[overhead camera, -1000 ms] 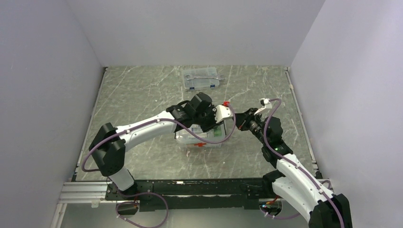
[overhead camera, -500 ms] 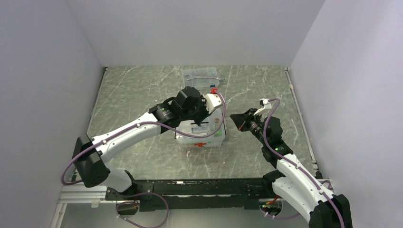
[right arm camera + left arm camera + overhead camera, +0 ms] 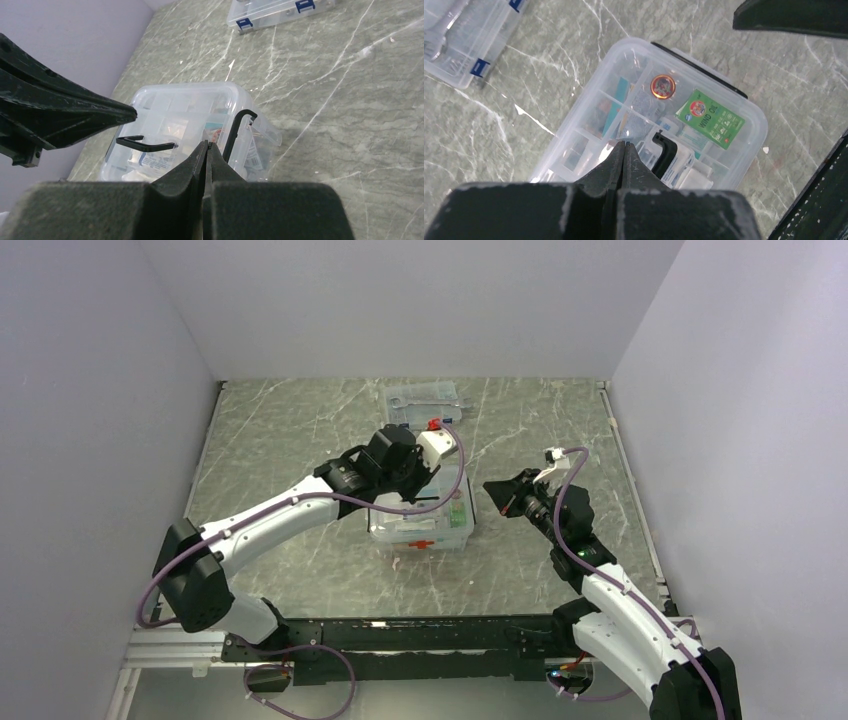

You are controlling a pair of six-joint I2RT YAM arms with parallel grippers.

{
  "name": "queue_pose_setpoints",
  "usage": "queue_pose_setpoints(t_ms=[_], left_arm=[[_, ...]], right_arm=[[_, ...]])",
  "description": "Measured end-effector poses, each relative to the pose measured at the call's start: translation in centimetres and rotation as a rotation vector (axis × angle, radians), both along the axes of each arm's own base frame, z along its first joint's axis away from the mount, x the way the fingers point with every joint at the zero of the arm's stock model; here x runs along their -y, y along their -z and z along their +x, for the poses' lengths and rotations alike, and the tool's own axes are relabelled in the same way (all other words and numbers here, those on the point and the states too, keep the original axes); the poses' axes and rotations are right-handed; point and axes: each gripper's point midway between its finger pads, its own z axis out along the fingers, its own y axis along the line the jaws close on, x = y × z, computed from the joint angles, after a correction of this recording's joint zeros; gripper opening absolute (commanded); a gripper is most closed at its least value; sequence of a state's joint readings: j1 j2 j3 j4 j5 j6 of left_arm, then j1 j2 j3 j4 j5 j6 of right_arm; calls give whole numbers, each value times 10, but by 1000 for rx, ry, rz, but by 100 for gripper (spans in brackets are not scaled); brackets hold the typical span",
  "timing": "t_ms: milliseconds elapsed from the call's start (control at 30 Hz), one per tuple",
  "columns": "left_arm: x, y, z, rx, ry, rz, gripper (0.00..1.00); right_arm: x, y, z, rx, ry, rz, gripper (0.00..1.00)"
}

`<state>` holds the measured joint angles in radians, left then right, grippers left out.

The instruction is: Organize the medicine kit

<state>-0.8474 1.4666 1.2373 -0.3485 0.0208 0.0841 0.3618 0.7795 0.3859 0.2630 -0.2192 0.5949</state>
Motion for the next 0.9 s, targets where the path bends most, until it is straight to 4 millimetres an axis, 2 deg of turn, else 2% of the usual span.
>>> queue_pose_setpoints(t_ms=[400, 700, 900], left_arm=[[-12, 36, -19, -101, -6, 31, 0], [-24, 48, -41, -165, -8, 14, 0], [-24, 49, -44, -169, -21, -21, 0]], right_arm=[[-1, 5, 1, -17, -7, -6, 2], [-4, 10, 0, -33, -23, -9, 2], [-4, 11, 0, -36, -25, -9, 2]])
